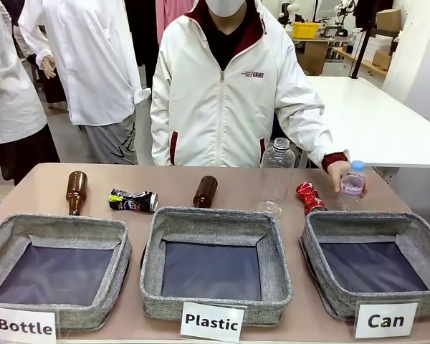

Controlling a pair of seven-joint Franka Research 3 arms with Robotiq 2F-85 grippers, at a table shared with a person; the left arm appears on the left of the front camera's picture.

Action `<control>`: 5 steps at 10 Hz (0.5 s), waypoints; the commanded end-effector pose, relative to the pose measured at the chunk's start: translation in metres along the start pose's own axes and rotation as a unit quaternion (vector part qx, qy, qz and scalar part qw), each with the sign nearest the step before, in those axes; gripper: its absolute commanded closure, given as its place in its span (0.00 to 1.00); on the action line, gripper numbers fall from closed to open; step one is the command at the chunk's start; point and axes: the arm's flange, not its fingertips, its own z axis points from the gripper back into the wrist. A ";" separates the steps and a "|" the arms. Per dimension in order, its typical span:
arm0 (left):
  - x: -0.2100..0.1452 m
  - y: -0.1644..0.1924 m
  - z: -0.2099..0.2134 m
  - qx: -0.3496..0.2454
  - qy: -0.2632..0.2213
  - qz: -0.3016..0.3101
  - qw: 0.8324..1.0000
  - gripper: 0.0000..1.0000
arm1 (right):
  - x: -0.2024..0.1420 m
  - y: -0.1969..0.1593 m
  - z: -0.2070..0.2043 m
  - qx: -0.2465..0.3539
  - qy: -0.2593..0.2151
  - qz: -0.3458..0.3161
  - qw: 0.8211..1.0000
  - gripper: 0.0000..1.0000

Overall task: Sort the can waste into the basket.
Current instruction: Pick up the can waste from the table and place it in the right Fabric basket.

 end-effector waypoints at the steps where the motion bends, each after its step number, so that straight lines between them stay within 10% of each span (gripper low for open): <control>1: -0.004 -0.001 0.002 -0.001 0.007 -0.011 1.000 0.00 | -0.051 -0.065 0.042 0.072 -0.027 -0.022 0.997 0.00; 5: -0.004 -0.001 0.002 -0.001 0.007 -0.011 1.000 0.00 | -0.131 -0.137 0.070 0.103 -0.093 -0.129 0.982 0.00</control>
